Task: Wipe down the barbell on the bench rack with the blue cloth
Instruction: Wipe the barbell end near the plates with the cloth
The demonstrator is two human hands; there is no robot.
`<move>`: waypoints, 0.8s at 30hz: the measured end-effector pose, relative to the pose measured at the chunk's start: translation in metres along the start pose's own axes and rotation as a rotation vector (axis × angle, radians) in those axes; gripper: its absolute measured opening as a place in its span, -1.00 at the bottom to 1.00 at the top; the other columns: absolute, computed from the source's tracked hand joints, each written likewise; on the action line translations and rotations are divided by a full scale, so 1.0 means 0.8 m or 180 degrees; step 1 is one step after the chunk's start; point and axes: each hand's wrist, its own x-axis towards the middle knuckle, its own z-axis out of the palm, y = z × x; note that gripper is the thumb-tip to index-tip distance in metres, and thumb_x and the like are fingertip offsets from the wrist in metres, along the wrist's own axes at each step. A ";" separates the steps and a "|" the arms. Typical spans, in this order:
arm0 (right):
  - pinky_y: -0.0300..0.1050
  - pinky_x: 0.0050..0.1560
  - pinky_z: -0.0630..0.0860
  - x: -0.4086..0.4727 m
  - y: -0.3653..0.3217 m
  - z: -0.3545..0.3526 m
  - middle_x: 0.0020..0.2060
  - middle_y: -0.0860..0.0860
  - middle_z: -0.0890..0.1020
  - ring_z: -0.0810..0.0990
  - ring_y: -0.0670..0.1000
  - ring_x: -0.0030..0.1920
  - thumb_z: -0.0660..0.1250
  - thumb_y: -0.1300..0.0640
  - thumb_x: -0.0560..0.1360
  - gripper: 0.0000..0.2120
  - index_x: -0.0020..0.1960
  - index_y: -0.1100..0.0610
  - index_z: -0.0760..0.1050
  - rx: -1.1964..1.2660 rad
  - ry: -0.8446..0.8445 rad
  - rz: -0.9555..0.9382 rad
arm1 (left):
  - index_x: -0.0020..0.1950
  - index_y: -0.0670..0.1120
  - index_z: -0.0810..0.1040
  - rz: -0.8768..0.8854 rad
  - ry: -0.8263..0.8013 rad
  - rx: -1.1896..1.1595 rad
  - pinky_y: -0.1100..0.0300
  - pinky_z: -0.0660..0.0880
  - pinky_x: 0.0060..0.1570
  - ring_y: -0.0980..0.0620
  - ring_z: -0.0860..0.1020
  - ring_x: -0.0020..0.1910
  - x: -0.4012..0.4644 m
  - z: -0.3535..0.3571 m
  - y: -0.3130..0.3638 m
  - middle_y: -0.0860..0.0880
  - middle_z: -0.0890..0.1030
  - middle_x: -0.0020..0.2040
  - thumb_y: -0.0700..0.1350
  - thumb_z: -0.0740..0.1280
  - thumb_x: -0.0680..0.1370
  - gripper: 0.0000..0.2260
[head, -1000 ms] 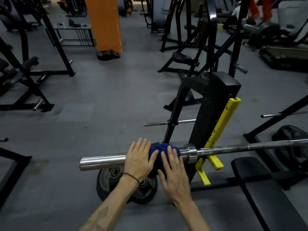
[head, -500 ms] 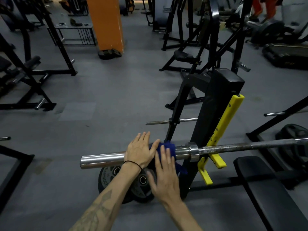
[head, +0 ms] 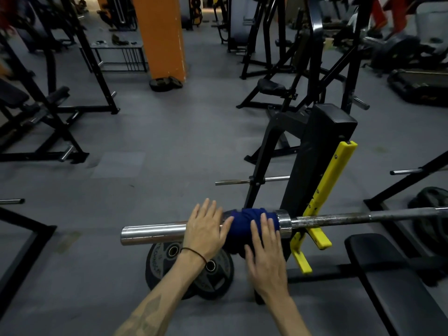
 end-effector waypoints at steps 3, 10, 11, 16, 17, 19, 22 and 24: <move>0.17 0.63 -0.01 -0.007 -0.043 0.018 0.67 0.20 0.03 -0.02 0.25 0.66 0.18 -0.06 0.65 -0.29 0.67 0.20 0.04 0.0324 0.0056 0.0413 | 0.55 -0.06 0.35 -0.0079 -0.0134 0.0117 -0.02 0.09 0.56 -0.04 0.17 0.59 0.005 -0.004 0.003 -0.06 0.33 0.56 0.34 -0.32 0.58 -0.20; 0.14 0.62 0.04 0.003 -0.006 0.005 0.67 0.16 0.05 0.05 0.19 0.66 0.21 -0.01 0.61 -0.32 0.66 0.20 0.13 -0.0080 -0.0140 -0.0224 | 0.62 -0.03 0.16 -0.0134 -0.0361 -0.0127 0.05 0.07 0.56 0.01 0.11 0.60 0.021 -0.015 -0.001 -0.02 0.23 0.61 0.39 -0.22 0.59 -0.25; 0.15 0.62 0.03 0.002 -0.018 0.006 0.67 0.17 0.05 0.02 0.21 0.66 0.20 -0.02 0.62 -0.31 0.66 0.21 0.12 0.0087 -0.0074 0.0162 | 0.63 -0.03 0.16 -0.0145 -0.0405 -0.0176 0.05 0.08 0.56 0.01 0.12 0.60 0.024 -0.016 -0.001 -0.03 0.24 0.60 0.36 -0.17 0.61 -0.29; 0.13 0.63 0.01 -0.002 -0.034 0.009 0.67 0.17 0.07 0.04 0.20 0.66 0.18 -0.04 0.63 -0.32 0.66 0.21 0.13 0.0114 -0.0192 -0.0280 | 0.62 -0.04 0.17 -0.0134 -0.0545 -0.0388 0.06 0.14 0.52 0.00 0.17 0.59 0.035 -0.021 -0.004 -0.05 0.26 0.59 0.32 -0.07 0.64 -0.34; 0.16 0.61 0.06 0.000 -0.018 0.004 0.67 0.16 0.07 0.07 0.19 0.66 0.17 -0.01 0.64 -0.35 0.66 0.21 0.14 -0.0026 -0.0157 -0.0345 | 0.62 -0.04 0.19 -0.0152 -0.0560 -0.0465 0.05 0.15 0.51 -0.01 0.19 0.58 0.038 -0.022 -0.006 -0.06 0.27 0.59 0.31 -0.05 0.65 -0.36; 0.21 0.60 0.09 0.006 -0.010 -0.001 0.67 0.16 0.05 0.04 0.19 0.66 0.15 0.00 0.65 -0.36 0.66 0.21 0.13 0.0128 -0.0032 0.0162 | 0.56 -0.08 0.32 -0.0124 -0.0440 -0.0477 0.02 0.22 0.48 -0.04 0.28 0.54 0.043 -0.023 -0.011 -0.09 0.38 0.53 0.26 -0.05 0.67 -0.40; 0.15 0.64 -0.04 0.003 -0.048 0.010 0.67 0.18 0.03 -0.03 0.22 0.67 0.17 -0.07 0.65 -0.30 0.67 0.22 0.08 0.0393 -0.0092 0.0380 | 0.19 -0.12 0.63 0.0132 0.0122 -0.0204 -0.02 0.48 0.24 -0.13 0.58 0.26 0.030 -0.018 0.000 -0.11 0.66 0.16 0.18 -0.09 0.69 -0.42; 0.14 0.63 0.01 0.000 -0.040 0.012 0.67 0.18 0.06 0.04 0.21 0.66 0.19 -0.06 0.64 -0.32 0.66 0.21 0.12 0.0170 -0.0198 -0.0364 | 0.05 -0.10 0.66 0.0193 0.0254 -0.0169 -0.01 0.56 0.14 -0.13 0.63 0.15 0.013 -0.008 0.013 -0.10 0.69 0.04 0.12 -0.03 0.69 -0.49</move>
